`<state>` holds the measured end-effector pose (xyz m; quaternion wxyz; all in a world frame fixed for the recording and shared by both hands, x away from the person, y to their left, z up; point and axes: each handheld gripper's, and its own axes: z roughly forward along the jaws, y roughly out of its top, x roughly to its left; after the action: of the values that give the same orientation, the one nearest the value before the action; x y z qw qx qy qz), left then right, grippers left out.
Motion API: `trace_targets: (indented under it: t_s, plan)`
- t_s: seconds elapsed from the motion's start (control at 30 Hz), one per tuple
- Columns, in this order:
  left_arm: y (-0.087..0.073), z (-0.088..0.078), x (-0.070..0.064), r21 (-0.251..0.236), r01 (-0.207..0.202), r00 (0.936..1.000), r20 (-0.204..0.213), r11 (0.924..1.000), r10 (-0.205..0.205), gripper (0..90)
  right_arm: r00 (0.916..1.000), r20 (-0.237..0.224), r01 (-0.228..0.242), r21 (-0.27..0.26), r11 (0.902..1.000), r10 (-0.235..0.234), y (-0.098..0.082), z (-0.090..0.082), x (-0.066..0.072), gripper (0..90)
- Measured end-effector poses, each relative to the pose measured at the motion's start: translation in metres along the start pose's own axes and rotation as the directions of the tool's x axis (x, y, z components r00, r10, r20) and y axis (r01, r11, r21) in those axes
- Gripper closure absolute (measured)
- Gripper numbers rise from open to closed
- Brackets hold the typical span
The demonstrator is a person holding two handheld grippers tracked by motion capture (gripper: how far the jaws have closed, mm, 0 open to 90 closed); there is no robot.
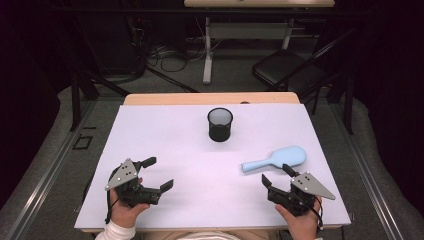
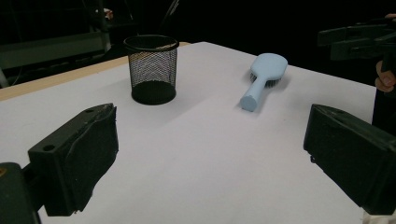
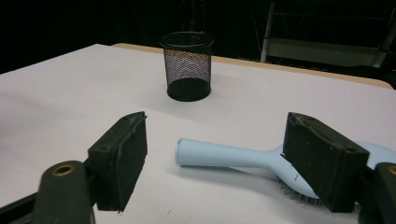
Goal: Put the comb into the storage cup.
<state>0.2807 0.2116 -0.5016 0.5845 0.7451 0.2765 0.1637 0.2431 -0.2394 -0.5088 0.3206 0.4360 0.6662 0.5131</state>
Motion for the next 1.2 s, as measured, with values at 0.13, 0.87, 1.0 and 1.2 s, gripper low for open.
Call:
trace_targets:
  t_s: [0.13, 0.87, 1.0, 1.2]
  plan:
    - [-0.001, 0.001, 0.002, 0.003, 0.015, 0.9999, 0.005, 0.9999, -0.015, 3.4, 1.0000, -0.005, -0.003, 0.032, 0.9995, 0.003, -0.001, 0.007, -0.002, 28.7]
    - [-0.004, 0.004, 0.004, 0.002, 0.051, 0.9987, -0.004, 0.9987, -0.051, 3.9, 0.9999, 0.008, -0.014, 0.174, 0.9846, 0.013, 0.005, 0.032, -0.001, 39.6]
    - [-0.004, 0.004, 0.004, 0.005, 0.051, 0.9987, -0.005, 0.9987, -0.051, 4.1, 0.9995, -0.015, -0.022, 0.215, 0.9763, 0.026, 0.008, 0.040, -0.003, 40.5]
    - [-0.005, 0.006, 0.005, 0.011, 0.049, 0.9988, 0.004, 0.9988, -0.049, 4.4, 0.9993, -0.028, -0.018, 0.251, 0.9677, 0.026, 0.014, 0.051, -0.003, 46.0]
